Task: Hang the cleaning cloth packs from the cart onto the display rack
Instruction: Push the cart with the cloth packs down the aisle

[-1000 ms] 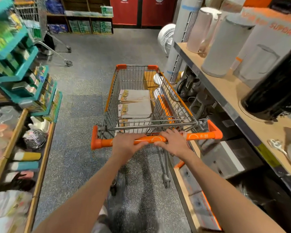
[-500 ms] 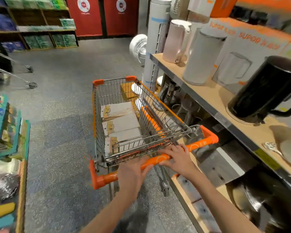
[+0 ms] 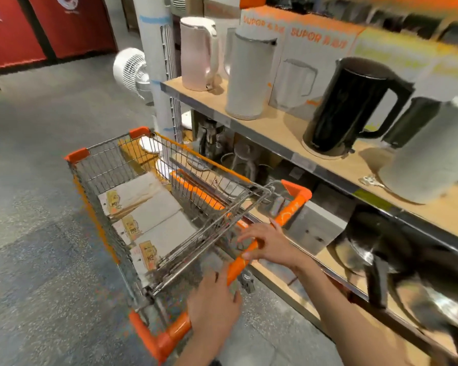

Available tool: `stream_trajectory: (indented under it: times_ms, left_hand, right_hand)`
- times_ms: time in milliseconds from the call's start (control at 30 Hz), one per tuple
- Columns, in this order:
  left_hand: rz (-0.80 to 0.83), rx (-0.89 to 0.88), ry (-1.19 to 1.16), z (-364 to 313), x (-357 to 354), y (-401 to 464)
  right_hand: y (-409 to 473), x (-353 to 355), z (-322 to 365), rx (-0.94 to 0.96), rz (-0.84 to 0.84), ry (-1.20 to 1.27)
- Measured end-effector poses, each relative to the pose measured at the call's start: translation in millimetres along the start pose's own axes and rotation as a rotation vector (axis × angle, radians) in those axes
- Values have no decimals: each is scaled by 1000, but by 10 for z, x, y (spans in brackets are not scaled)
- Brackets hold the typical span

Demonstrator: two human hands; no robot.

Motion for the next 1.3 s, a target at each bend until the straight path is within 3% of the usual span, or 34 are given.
stream_trajectory:
  times_ms: [500, 633, 800, 900, 1133, 1300]
  left_hand:
    - [175, 39, -191, -82, 80, 96]
    - [294, -19, -317, -21, 132, 248]
    - [393, -212, -331, 83, 265, 499]
    - [475, -341, -369, 216, 388, 599]
    - [541, -531, -293, 733, 719, 826]
    - [523, -580, -314, 895, 874, 867]
  right_hand:
    - [34, -15, -151, -14, -26, 49]
    - [4, 5, -103, -86, -36, 54]
    - [-105, -56, 15, -266, -103, 268]
    - [-123, -112, 220, -423, -231, 347]
    - [29, -569, 990, -856, -491, 245]
    - [-114, -861, 1566, -1018, -627, 309]
Point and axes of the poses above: each hand's wrist, its own y-axis towards the middle knuckle, its own x-axis out of the back of the hand, z = x × y, the point moved 2 cm from there along y, towards the middle knuckle, and after that the axes turned 12 degrees about -y, right-handed, at the moved point
